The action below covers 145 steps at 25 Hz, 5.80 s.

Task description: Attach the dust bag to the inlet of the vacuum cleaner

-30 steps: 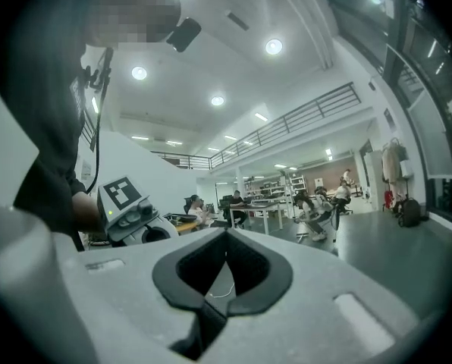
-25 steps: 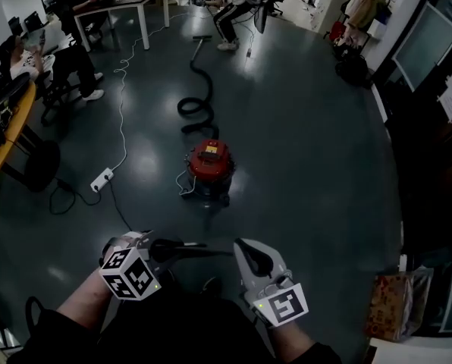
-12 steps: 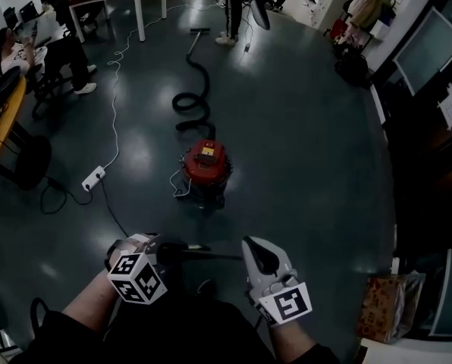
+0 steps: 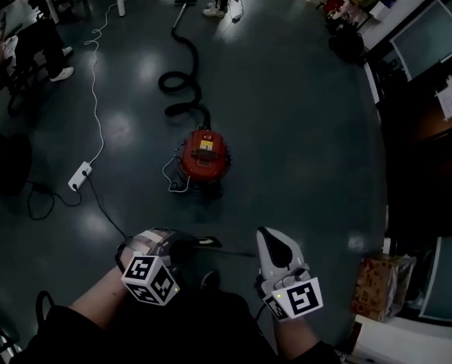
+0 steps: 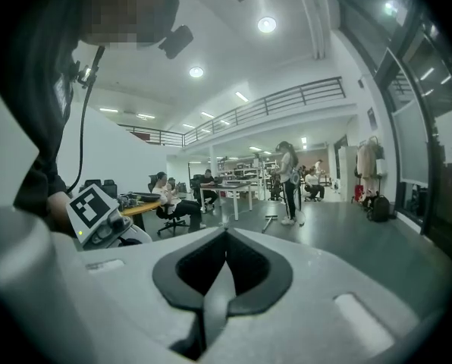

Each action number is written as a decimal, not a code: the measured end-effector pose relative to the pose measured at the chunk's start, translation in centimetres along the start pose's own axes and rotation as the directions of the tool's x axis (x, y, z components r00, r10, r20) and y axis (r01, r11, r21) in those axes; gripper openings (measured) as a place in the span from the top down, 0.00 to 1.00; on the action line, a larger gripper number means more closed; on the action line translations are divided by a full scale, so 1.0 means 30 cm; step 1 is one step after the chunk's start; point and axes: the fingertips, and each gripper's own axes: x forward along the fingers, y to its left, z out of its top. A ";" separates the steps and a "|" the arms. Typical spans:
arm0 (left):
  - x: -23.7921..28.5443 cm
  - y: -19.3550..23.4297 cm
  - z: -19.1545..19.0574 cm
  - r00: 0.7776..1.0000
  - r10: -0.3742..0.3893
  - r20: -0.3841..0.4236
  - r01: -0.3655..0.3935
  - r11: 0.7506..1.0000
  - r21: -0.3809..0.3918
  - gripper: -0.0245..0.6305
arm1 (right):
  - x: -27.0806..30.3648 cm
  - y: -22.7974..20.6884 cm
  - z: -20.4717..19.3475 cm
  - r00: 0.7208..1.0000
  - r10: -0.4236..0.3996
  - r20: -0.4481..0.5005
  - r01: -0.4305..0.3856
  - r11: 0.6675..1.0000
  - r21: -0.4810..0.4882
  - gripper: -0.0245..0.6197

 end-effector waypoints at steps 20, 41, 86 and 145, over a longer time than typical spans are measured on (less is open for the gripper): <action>0.351 0.111 -0.129 0.999 -0.008 -0.049 0.004 0.997 -0.072 0.92 | 0.281 -0.333 -0.238 0.992 0.087 -0.093 -0.081 0.995 0.065 0.96; 0.783 0.129 -0.336 0.999 -0.003 -0.049 -0.007 0.982 -0.187 0.92 | 0.605 -0.597 -0.704 0.952 0.238 -0.192 -0.241 0.971 0.010 0.96; 1.405 0.142 -0.963 0.990 -0.079 0.116 0.090 0.992 -0.091 0.92 | 1.156 -0.523 -1.507 0.795 0.562 -0.229 -0.605 0.703 -0.374 0.96; 1.393 0.298 -1.014 0.998 -0.054 0.024 0.057 0.982 -0.181 0.88 | 1.480 -0.598 -1.547 0.622 0.655 -0.429 -0.782 0.495 -0.378 0.97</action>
